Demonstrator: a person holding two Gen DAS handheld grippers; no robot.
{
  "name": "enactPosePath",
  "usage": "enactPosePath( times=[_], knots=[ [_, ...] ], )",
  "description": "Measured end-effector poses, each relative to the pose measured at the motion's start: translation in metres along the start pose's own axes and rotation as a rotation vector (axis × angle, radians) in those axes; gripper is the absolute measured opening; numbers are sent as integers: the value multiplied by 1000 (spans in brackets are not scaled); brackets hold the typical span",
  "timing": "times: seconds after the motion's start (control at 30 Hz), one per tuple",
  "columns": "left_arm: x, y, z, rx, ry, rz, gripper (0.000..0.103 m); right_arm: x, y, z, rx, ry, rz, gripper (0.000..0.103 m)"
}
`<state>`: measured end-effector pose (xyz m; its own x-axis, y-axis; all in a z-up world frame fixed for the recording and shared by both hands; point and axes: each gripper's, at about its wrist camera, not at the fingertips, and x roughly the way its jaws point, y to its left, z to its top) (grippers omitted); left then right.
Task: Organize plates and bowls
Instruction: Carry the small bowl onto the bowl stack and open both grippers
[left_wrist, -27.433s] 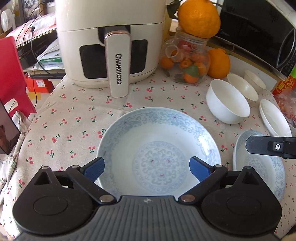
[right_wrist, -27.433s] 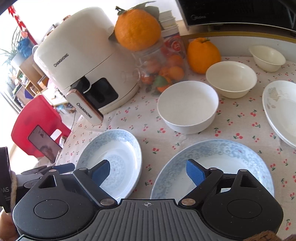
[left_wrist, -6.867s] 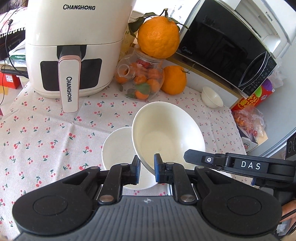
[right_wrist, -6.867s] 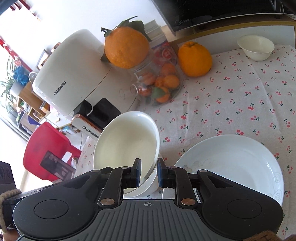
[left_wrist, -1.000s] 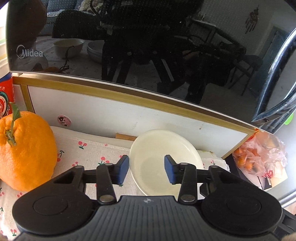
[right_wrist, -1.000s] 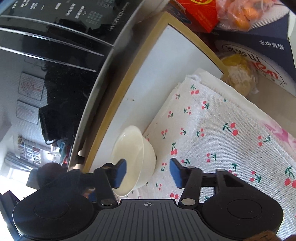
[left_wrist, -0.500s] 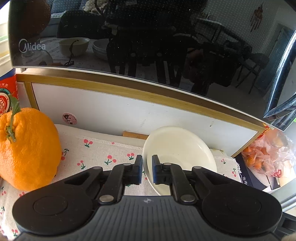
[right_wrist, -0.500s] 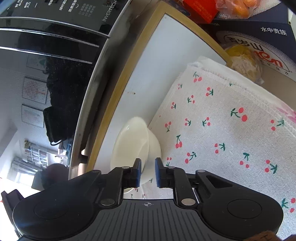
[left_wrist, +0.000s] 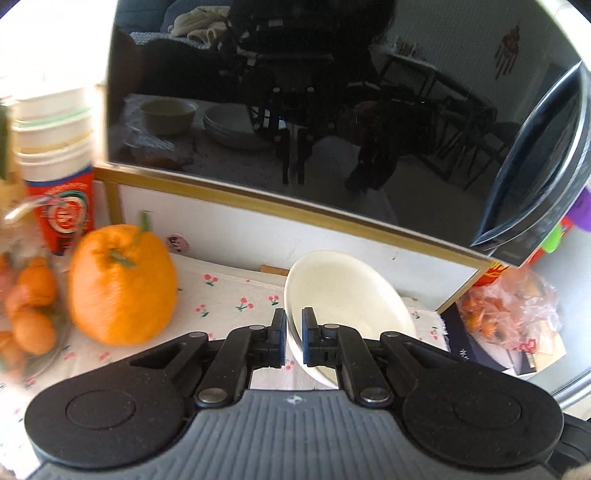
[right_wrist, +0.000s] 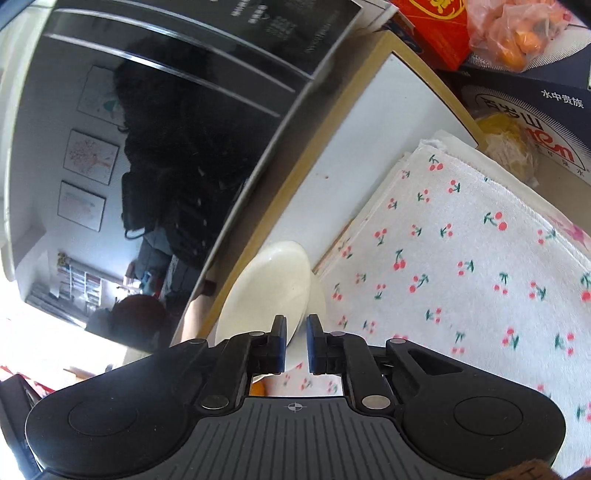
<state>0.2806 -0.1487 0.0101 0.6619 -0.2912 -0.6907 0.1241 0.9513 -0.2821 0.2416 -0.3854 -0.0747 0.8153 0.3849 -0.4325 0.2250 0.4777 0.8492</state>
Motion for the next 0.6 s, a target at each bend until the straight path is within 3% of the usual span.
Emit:
enactPosePath(
  times=[0.33, 0.6],
  knots=[
    [-78, 30, -16, -79, -60, -37, 7, -48, 65, -42, -154, 23, -27, 12],
    [-121, 47, -34, -80, -78, -41, 8, -77, 95, -78, -215, 46, -47, 12]
  ],
)
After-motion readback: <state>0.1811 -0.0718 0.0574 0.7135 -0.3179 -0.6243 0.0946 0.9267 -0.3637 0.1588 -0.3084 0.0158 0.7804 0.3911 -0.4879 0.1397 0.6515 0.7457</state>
